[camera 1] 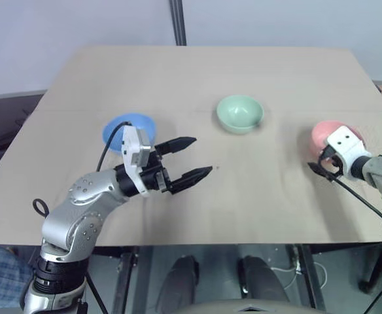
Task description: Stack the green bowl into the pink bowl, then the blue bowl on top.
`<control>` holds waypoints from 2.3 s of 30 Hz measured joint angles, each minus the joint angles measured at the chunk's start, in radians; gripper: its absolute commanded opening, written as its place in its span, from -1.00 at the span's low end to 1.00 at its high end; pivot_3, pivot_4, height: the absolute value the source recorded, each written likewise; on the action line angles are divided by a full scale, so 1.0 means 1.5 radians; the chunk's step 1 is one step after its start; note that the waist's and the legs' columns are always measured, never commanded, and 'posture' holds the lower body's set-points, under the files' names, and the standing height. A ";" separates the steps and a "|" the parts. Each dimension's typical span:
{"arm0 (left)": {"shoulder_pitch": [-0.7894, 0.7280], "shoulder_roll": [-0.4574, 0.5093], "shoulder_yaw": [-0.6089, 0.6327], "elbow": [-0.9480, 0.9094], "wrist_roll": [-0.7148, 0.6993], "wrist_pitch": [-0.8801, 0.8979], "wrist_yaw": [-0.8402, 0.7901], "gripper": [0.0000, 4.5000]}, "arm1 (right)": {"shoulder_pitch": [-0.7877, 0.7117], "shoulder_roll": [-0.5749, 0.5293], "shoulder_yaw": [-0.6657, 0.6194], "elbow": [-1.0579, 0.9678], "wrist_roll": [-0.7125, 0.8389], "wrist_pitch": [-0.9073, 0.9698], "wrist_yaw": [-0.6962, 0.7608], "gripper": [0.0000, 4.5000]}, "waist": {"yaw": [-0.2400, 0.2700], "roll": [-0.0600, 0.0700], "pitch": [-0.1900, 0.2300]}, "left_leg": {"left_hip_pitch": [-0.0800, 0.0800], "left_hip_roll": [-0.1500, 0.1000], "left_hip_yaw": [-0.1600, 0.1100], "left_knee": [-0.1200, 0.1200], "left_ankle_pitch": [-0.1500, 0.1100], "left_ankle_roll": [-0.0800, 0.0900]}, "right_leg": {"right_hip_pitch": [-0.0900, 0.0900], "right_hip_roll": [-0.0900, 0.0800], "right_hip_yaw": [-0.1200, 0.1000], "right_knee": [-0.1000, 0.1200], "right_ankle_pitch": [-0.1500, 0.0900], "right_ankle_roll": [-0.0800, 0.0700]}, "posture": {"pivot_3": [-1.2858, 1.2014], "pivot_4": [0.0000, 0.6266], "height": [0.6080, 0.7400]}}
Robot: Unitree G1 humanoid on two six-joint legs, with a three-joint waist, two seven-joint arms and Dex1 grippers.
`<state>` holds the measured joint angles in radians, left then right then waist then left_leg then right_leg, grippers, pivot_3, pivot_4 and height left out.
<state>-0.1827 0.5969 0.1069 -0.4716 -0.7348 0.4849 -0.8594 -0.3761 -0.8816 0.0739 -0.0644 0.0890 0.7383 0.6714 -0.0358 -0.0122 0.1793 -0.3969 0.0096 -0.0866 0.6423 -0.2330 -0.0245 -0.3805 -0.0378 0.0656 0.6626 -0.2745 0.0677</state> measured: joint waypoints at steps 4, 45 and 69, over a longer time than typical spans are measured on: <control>0.018 0.004 0.001 0.002 0.004 -0.009 -0.013 1.00 | -0.022 -0.009 0.025 0.025 -0.008 0.001 0.032 -0.22 | 0.000 0.000 0.000 | 0.000 0.000 0.000 0.000 0.000 0.000 | 0.000 0.000 0.000 0.000 0.000 0.000 | 0.03 -0.52 1.00; 0.030 0.005 -0.021 0.073 0.083 -0.064 -0.063 1.00 | -0.089 0.147 0.326 -0.367 -0.056 0.158 0.026 -0.08 | -0.002 0.000 0.001 | -0.001 0.000 -0.002 -0.001 0.000 0.000 | -0.001 0.000 -0.001 0.000 0.000 0.000 | 0.03 -0.52 1.00; 0.001 -0.052 0.026 0.091 0.049 -0.052 0.036 1.00 | -0.322 0.193 0.075 -0.013 0.092 0.104 0.078 0.99 | -0.004 -0.001 0.001 | -0.001 0.000 -0.001 -0.001 0.000 0.000 | -0.002 0.000 -0.001 0.001 0.000 0.000 | 0.03 -0.52 1.00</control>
<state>-0.1818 0.5189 0.1457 -0.3348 -0.6607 0.4067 -0.8050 -0.8594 -0.5928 0.1869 -0.0838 0.2270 0.8943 0.7890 -0.0418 -0.0134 0.1812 -0.3984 0.0098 -0.0879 0.6401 -0.2329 -0.0246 -0.3839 -0.0379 0.0639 0.6633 -0.2742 0.0675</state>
